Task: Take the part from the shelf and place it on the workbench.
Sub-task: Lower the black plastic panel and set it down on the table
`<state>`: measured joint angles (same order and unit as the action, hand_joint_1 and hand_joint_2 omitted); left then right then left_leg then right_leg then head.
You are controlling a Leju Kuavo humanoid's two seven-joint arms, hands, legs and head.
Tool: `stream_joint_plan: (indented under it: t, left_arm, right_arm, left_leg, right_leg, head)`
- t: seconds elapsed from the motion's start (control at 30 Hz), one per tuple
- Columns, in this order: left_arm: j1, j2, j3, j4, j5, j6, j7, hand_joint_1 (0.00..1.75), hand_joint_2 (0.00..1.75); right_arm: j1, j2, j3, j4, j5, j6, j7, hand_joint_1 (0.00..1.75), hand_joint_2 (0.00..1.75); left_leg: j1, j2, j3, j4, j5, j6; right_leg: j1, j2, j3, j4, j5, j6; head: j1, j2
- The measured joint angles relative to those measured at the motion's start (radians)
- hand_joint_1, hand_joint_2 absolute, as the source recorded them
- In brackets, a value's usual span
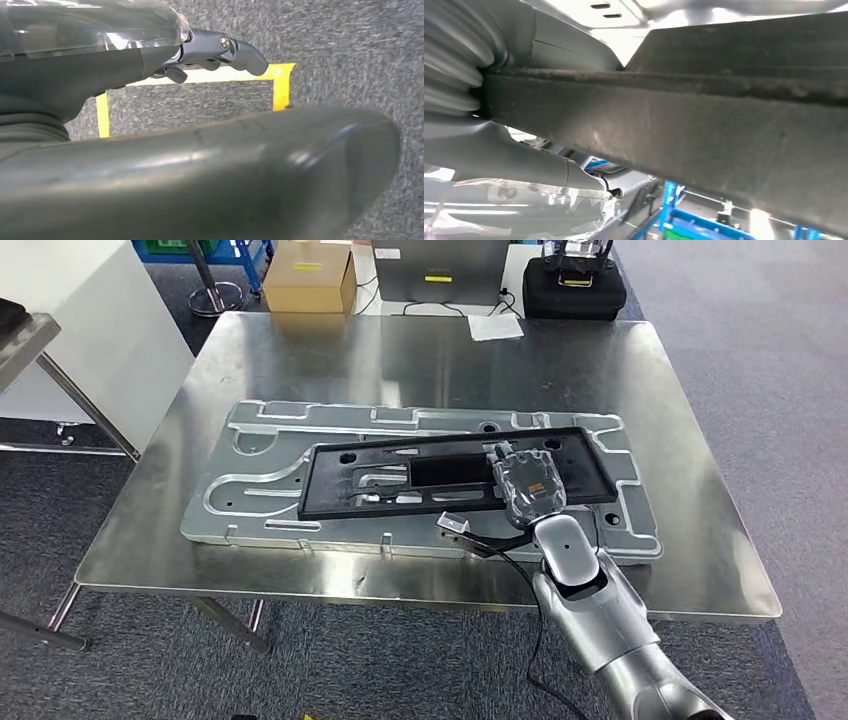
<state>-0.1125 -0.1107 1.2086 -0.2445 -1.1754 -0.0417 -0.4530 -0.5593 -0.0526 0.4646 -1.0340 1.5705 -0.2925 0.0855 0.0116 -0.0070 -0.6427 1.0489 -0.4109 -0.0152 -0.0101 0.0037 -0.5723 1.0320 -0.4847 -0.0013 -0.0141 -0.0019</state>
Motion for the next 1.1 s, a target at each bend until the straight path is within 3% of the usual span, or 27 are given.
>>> stream_joint_plan:
  t: [0.1, 0.17, 0.27, 0.3, 0.33, 0.37, 0.43, 0.5, 0.6, 0.67, 0.77, 0.83, 0.87, 0.9, 0.93, 1.0, 1.1]
  left_arm:
    - [0.0, 0.001, -0.001, 0.0, 0.0, -0.004, -0.001, 0.0, 0.0]
    - [0.0, 0.003, -0.001, 0.0, 0.001, -0.005, -0.003, 0.0, 0.0]
    - [-0.002, 0.006, -0.001, 0.0, 0.004, -0.005, -0.008, 0.0, 1.31]
    - [-0.001, 0.007, -0.001, 0.0, 0.003, -0.005, -0.009, 0.0, 1.75]
    - [0.0, 0.007, -0.001, 0.0, 0.003, -0.006, -0.009, 0.0, 1.75]
    - [0.001, 0.008, -0.002, 0.0, 0.002, -0.006, -0.009, 0.0, 1.75]
    - [0.003, 0.008, -0.005, 0.0, 0.001, -0.009, -0.011, 0.0, 0.87]
    - [0.001, 0.008, -0.008, 0.0, 0.004, -0.01, -0.013, 0.0, 0.0]
    - [0.002, 0.008, -0.008, 0.0, 0.007, -0.01, -0.016, 0.0, 0.0]
    - [0.003, 0.01, -0.008, 0.0, 0.01, -0.011, -0.018, 0.0, 0.0]
    - [0.004, 0.01, -0.008, 0.0, 0.013, -0.011, -0.019, 0.0, 0.0]
    - [0.007, 0.01, -0.008, 0.0, 0.015, -0.011, -0.019, 0.0, 0.0]
    - [0.008, 0.01, -0.008, 0.0, 0.016, -0.011, -0.019, 0.0, 0.0]
    - [0.008, 0.011, -0.008, 0.0, 0.018, -0.011, -0.019, 0.0, 0.0]
    - [0.008, 0.012, -0.008, 0.0, 0.02, -0.011, -0.019, 0.0, 0.0]
    - [0.007, 0.014, -0.008, 0.0, 0.022, -0.011, -0.018, 0.0, 0.0]
    - [0.009, 0.014, -0.008, 0.0, 0.023, -0.011, -0.017, 0.0, 0.0]
  right_arm:
    - [-0.03, -0.016, 0.023, 0.068, 0.0, -0.025, -0.02, 1.75, 1.75]
    - [-0.046, -0.027, 0.031, 0.106, 0.0, -0.037, -0.03, 1.75, 1.75]
    - [-0.059, -0.039, 0.034, 0.165, -0.005, -0.06, -0.037, 0.44, 1.75]
    - [-0.059, -0.043, 0.034, 0.18, -0.006, -0.065, -0.037, 0.0, 1.75]
    - [-0.057, -0.046, 0.034, 0.193, -0.006, -0.068, -0.037, 0.0, 1.75]
    - [-0.057, -0.048, 0.034, 0.203, -0.007, -0.072, -0.037, 0.0, 1.75]
    - [-0.057, -0.051, 0.033, 0.218, -0.007, -0.081, -0.037, 0.0, 1.75]
    - [-0.057, -0.051, 0.031, 0.231, -0.006, -0.089, -0.035, 0.0, 1.75]
    - [-0.055, -0.051, 0.025, 0.25, -0.005, -0.1, -0.028, 0.0, 1.75]
    - [-0.056, -0.051, 0.018, 0.255, -0.004, -0.107, -0.022, 0.0, 1.75]
    - [-0.056, -0.049, 0.001, 0.262, -0.006, -0.113, -0.016, 0.0, 1.75]
    - [-0.054, -0.047, -0.014, 0.266, -0.01, -0.119, -0.013, 0.0, 1.75]
    - [-0.052, -0.044, -0.022, 0.266, -0.013, -0.123, -0.013, 0.0, 1.75]
    - [-0.05, -0.042, -0.03, 0.266, -0.018, -0.127, -0.013, 0.0, 1.75]
    - [-0.047, -0.038, -0.038, 0.265, -0.023, -0.131, -0.014, 0.0, 1.75]
    - [-0.038, -0.032, -0.058, 0.253, -0.036, -0.14, -0.02, 0.0, 1.75]
    - [-0.011, -0.022, -0.082, 0.211, -0.057, -0.141, -0.036, 0.0, 1.75]
  left_leg:
    - [-0.001, -0.002, 0.004, -0.015, -0.004, 0.015]
    - [0.001, -0.001, 0.009, -0.022, -0.003, 0.027]
    - [0.0, -0.001, 0.012, -0.024, -0.005, 0.037]
    - [0.0, -0.001, 0.014, -0.024, -0.006, 0.039]
    - [0.0, -0.002, 0.015, -0.024, -0.007, 0.039]
    - [-0.001, -0.002, 0.018, -0.024, -0.008, 0.039]
    - [-0.002, -0.003, 0.024, -0.023, -0.013, 0.034]
    - [-0.005, -0.003, 0.026, -0.021, -0.017, 0.026]
    - [-0.006, -0.002, 0.028, -0.024, -0.018, 0.011]
    - [-0.005, -0.001, 0.021, 0.0, -0.039, 0.0]
    - [-0.002, 0.0, -0.046, 0.162, -0.127, -0.013]
    - [0.0, 0.0, -0.083, 0.25, -0.154, -0.018]
    - [0.001, 0.0, -0.078, 0.243, -0.141, -0.019]
    - [0.002, 0.001, -0.056, 0.2, -0.114, -0.019]
    - [0.002, 0.001, -0.021, 0.134, -0.081, -0.017]
    - [0.0, 0.001, 0.039, 0.018, -0.044, -0.009]
    - [-0.004, 0.0, 0.053, -0.018, -0.04, 0.01]
  right_leg:
    - [-0.001, -0.002, -0.001, -0.001, -0.004, 0.017]
    - [-0.003, -0.002, -0.016, 0.036, -0.029, 0.027]
    - [-0.004, -0.002, -0.108, 0.213, -0.105, 0.035]
    - [-0.005, -0.002, -0.135, 0.258, -0.113, 0.036]
    - [-0.005, -0.002, -0.147, 0.268, -0.102, 0.035]
    - [-0.005, -0.002, -0.141, 0.242, -0.074, 0.034]
    - [-0.003, -0.002, -0.088, 0.116, -0.001, 0.027]
    - [0.001, -0.002, -0.045, 0.018, 0.034, 0.019]
    - [0.004, 0.001, -0.037, -0.002, 0.035, 0.005]
    - [-0.001, 0.0, -0.031, -0.009, 0.039, -0.005]
    - [-0.002, -0.003, -0.026, -0.012, 0.039, -0.016]
    - [-0.001, -0.004, -0.025, -0.01, 0.038, -0.018]
    - [-0.002, -0.004, -0.024, -0.009, 0.037, -0.018]
    - [-0.002, -0.003, -0.023, -0.008, 0.036, -0.017]
    - [-0.002, -0.003, -0.022, -0.006, 0.035, -0.015]
    - [0.001, -0.003, -0.022, -0.001, 0.031, -0.006]
    - [0.003, -0.003, -0.024, -0.001, 0.033, 0.01]
  head:
    - [0.0, 0.0]
    - [0.0, 0.0]
    - [0.0, 0.0]
    - [0.0, 0.0]
    - [0.0, 0.0]
    - [0.0, 0.0]
    - [0.0, 0.0]
    - [0.0, 0.0]
    - [-0.001, 0.0]
    - [-0.002, 0.0]
    - [-0.004, 0.0]
    - [-0.004, 0.0]
    - [-0.004, 0.0]
    - [-0.004, 0.0]
    - [-0.004, 0.0]
    - [-0.003, 0.0]
    - [-0.001, 0.0]
